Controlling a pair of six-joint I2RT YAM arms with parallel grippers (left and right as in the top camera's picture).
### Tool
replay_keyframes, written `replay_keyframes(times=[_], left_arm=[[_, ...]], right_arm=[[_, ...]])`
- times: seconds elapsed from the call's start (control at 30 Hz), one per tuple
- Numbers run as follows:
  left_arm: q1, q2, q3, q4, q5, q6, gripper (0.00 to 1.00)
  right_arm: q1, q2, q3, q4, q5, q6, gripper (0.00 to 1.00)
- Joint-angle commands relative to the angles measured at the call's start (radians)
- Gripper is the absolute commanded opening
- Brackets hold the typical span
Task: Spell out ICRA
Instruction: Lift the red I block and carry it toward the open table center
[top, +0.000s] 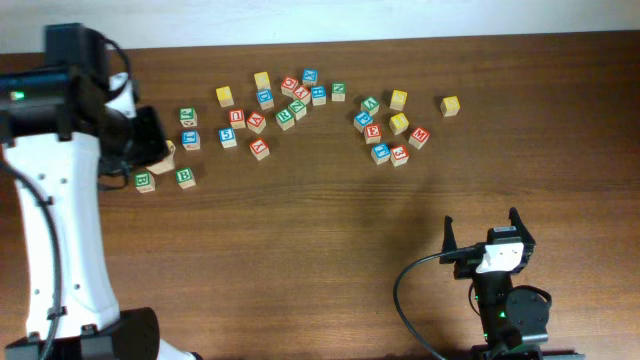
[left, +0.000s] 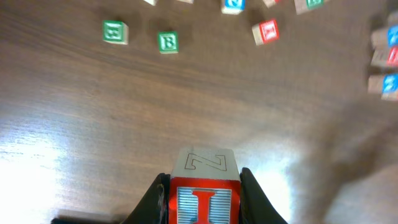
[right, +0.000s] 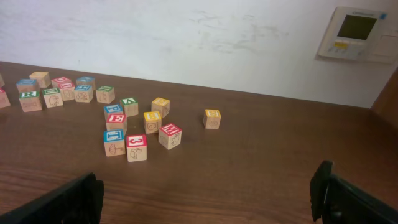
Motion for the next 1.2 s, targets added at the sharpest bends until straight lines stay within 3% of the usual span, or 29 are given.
replay_keyframes(times=[0.0,0.4,0.67,0.83,1.17], left_arm=[[-0.082,-0.010,-0.084,0.005,-0.037,0.019,0.13],[-0.256,-0.010,-0.531,0.290,-0.035,-0.018,0.12],[-0.270,-0.010,-0.779,0.525,-0.020,-0.056,0.15],[-0.270,-0.010,-0.879,0.646,-0.019,-0.125,0.13],[-0.270,-0.010,-1.010,0.809,0.006,-0.124,0.08]], right_arm=[[-0.006,-0.003,-0.005,-0.008,-0.002,0.004,0.98],[-0.006,-0.003,-0.005,-0.008,-0.002,0.004,0.98],[-0.006,-0.003,-0.005,-0.008,-0.002,0.004,0.98],[-0.006,-0.003,-0.005,-0.008,-0.002,0.004,0.98],[-0.006,-0.003,-0.005,-0.008,-0.002,0.004,0.98]])
